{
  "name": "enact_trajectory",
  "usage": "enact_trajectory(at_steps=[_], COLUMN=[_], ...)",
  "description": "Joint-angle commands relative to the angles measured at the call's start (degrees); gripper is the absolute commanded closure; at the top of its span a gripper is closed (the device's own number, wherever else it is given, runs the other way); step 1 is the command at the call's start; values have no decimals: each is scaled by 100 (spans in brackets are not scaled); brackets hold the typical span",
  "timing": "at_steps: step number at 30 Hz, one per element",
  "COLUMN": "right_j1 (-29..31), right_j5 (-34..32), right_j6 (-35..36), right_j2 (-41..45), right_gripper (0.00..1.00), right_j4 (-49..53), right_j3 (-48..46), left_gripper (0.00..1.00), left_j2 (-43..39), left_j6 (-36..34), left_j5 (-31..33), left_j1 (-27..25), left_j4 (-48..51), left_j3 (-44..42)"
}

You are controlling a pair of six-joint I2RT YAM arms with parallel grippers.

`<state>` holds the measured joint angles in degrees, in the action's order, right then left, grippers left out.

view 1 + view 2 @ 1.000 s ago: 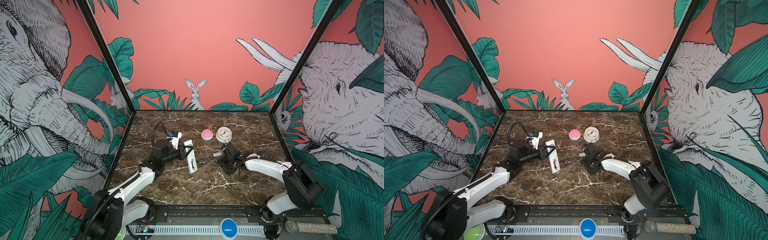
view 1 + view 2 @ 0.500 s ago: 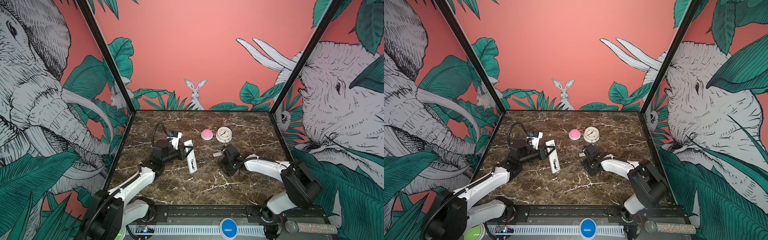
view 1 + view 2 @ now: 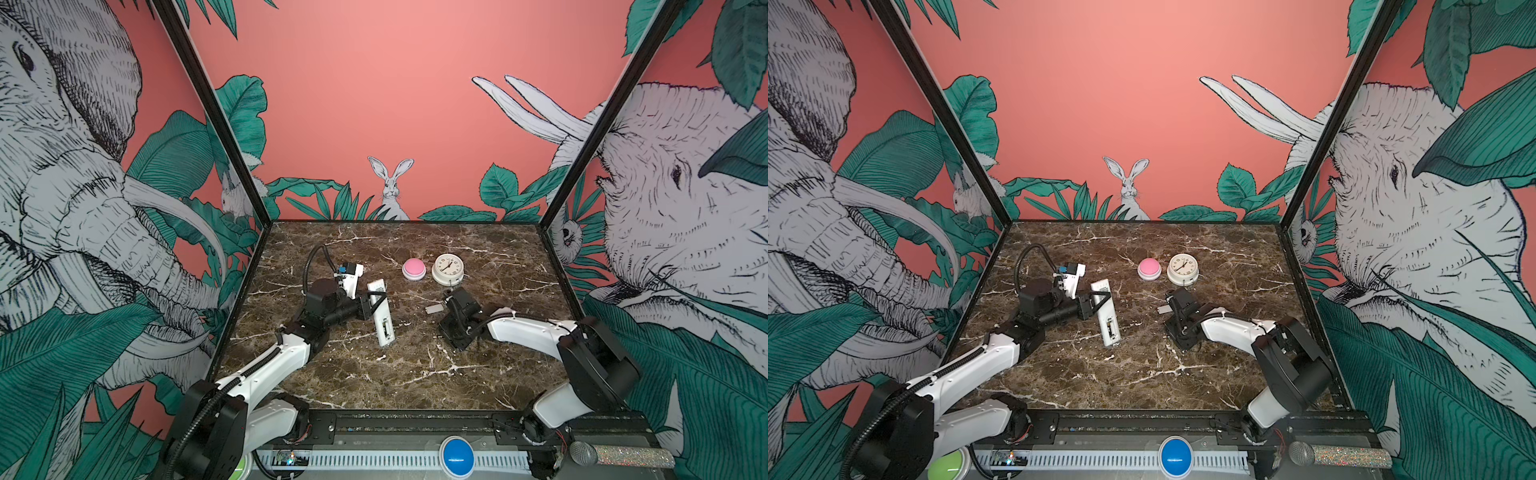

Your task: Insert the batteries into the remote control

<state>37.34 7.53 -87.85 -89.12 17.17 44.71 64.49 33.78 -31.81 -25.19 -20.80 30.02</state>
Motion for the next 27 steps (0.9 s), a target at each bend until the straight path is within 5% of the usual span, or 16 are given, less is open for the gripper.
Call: enact_trajectory(at_steps=[1,19,27], right_j1=[-35,-36,-51], right_j5=[-174,-632,-572], right_j6=[-478,1748,2922], right_j2=[-211,-693,-902], right_gripper=[69,91,93], right_j4=[198,1159,1026], right_j3=[-123,263,462], left_gripper=[100,100,100], left_j2=[-60,-321,39], left_j6=[-56,-161,-163], left_j5=[44,358,470], left_j1=[32,34,32], left_j4=[-267,-61,369], left_j3=[-55,-112,91])
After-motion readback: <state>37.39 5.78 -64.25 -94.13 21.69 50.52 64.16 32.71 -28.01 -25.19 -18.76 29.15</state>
